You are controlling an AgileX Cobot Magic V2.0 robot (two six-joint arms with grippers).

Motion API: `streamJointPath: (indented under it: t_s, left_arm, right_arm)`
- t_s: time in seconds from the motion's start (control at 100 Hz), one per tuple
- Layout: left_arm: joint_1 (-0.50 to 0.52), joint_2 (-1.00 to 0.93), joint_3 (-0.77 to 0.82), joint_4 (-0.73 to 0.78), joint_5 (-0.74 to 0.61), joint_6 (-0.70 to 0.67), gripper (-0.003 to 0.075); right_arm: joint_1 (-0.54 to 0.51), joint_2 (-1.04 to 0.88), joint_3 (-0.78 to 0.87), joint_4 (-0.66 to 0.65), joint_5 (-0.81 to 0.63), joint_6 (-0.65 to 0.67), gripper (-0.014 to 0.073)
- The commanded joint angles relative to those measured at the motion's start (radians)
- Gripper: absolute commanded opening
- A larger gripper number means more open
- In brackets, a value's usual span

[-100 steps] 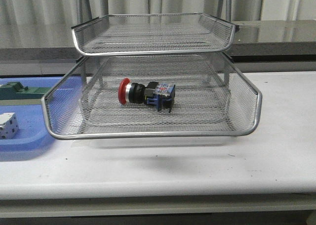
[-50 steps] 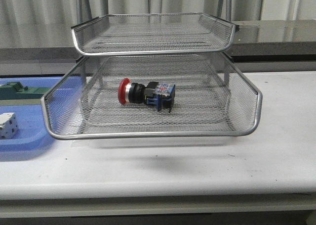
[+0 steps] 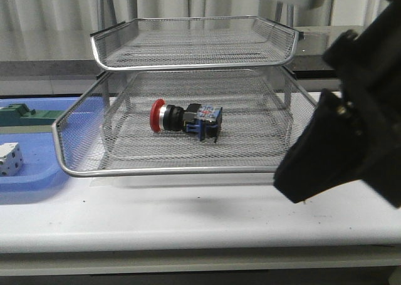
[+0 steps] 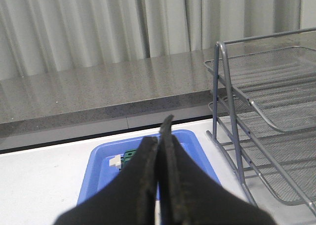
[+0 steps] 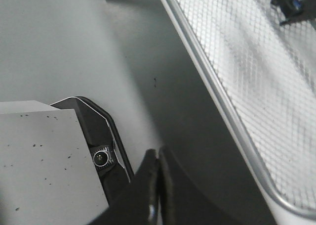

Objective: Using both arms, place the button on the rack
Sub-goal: 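Reach right gripper to the front edge of the middle tray, then push the middle tray back into the stack with right gripper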

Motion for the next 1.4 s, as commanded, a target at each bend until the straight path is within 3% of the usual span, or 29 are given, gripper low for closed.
streamJointPath:
  t_s: [0.0, 0.4, 0.85, 1.39]
  left_arm:
    - [0.001, 0.011, -0.029, -0.016, -0.082, -0.007, -0.0020]
    - [0.001, 0.011, -0.029, -0.016, -0.082, -0.007, -0.0020]
    - [0.001, 0.011, -0.029, -0.016, -0.082, -0.007, -0.0020]
    - [0.001, 0.011, -0.029, -0.016, -0.082, -0.007, -0.0020]
  right_arm:
    - [0.050, 0.025, -0.029, -0.005, -0.114, -0.011, -0.0067]
    - [0.168, 0.190, -0.029, -0.012, -0.372, -0.011, -0.0064]
    - [0.169, 0.231, -0.029, -0.012, -0.590, -0.011, -0.0064]
    - [0.131, 0.299, -0.069, -0.012, -0.705, -0.011, -0.0064]
